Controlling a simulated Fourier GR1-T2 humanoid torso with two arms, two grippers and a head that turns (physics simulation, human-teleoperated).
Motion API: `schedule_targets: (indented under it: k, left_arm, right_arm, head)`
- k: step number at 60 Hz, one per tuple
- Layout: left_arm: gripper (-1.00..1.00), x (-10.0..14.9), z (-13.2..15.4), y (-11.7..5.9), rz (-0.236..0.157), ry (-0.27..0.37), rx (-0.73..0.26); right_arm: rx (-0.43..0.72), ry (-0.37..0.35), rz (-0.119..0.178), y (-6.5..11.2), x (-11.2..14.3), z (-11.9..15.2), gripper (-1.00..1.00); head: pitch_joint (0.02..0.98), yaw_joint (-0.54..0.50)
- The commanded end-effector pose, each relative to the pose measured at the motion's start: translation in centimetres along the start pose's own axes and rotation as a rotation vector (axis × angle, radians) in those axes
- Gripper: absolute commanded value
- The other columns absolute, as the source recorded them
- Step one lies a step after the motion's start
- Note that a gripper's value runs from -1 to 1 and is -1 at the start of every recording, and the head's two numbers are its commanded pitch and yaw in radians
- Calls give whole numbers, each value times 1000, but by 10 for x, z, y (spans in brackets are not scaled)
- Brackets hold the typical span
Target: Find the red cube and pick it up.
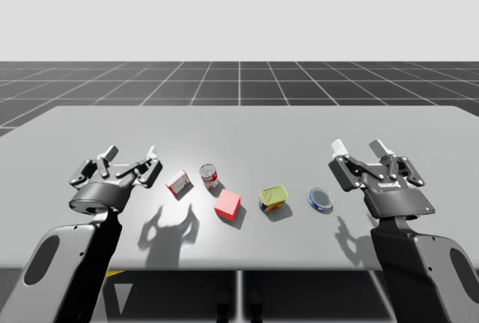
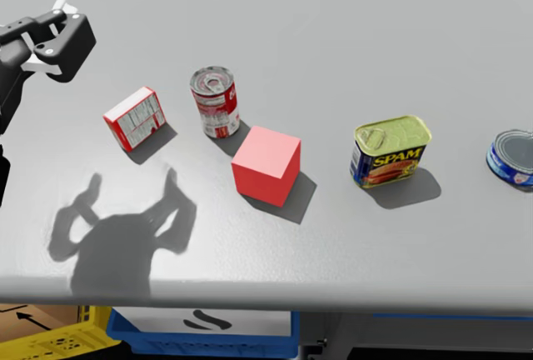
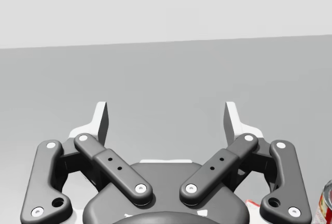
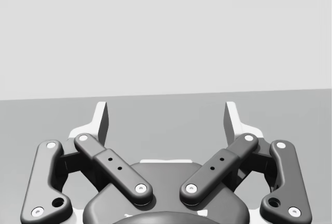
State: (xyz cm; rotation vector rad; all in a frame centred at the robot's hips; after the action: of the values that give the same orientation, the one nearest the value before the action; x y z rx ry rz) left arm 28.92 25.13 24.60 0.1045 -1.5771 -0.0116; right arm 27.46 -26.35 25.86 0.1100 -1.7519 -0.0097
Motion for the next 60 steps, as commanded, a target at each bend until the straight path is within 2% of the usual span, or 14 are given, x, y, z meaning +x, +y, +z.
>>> schedule_targets:
  k: [1, 8, 12, 17, 25, 27, 29, 35, 47, 55, 60]
  left_arm:
    - [-1000, 10, 20, -17, 19, -10, -68]
    - [-1000, 14, 44, -29, 42, 27, -185]
    - [-1000, 13, 54, -33, 41, 38, -210]
    - [-1000, 11, 75, -40, 67, 65, -264]
    - [-1000, 5, 103, -46, 84, 95, -334]
    - [-1000, 3, 107, -47, 81, 100, -333]
    - [-1000, -1, 115, -50, 58, 100, -323]
    - [-1000, -15, 131, -59, 45, 131, -325]
    - [-1000, -47, 147, -82, 64, 212, -383]
    - [-1000, -68, 143, -94, 86, 270, -406]
    - [-1000, -76, 140, -102, 83, 288, -416]
  right_arm:
    - [-1, 1, -4, 0, 0, 1, -1000]
    - [0, 2, -4, -1, 0, 1, -1000]
    - [-2, 3, -5, -1, 0, 1, -1000]
    - [-2, 3, -6, -1, 1, 1, -1000]
    - [1, 5, -12, 0, 0, 1, -1000]
    - [0, 6, -12, 0, 0, 1, -1000]
    - [0, 6, -11, 0, 0, 1, -1000]
    - [-1, 8, -11, 0, 0, 1, -1000]
    - [0, 10, -15, 1, -1, 0, -1000]
    - [1, 10, -16, 0, -1, 0, -1000]
    - [1, 9, -15, 0, -1, 0, -1000]
  head:
    - [909, 64]
    - [908, 59]
    - [909, 58]
    - [906, 53]
    - [908, 51]
    - [908, 51]
    - [909, 52]
    - [910, 52]
    - [914, 55]
    - [913, 51]
    - [909, 50]
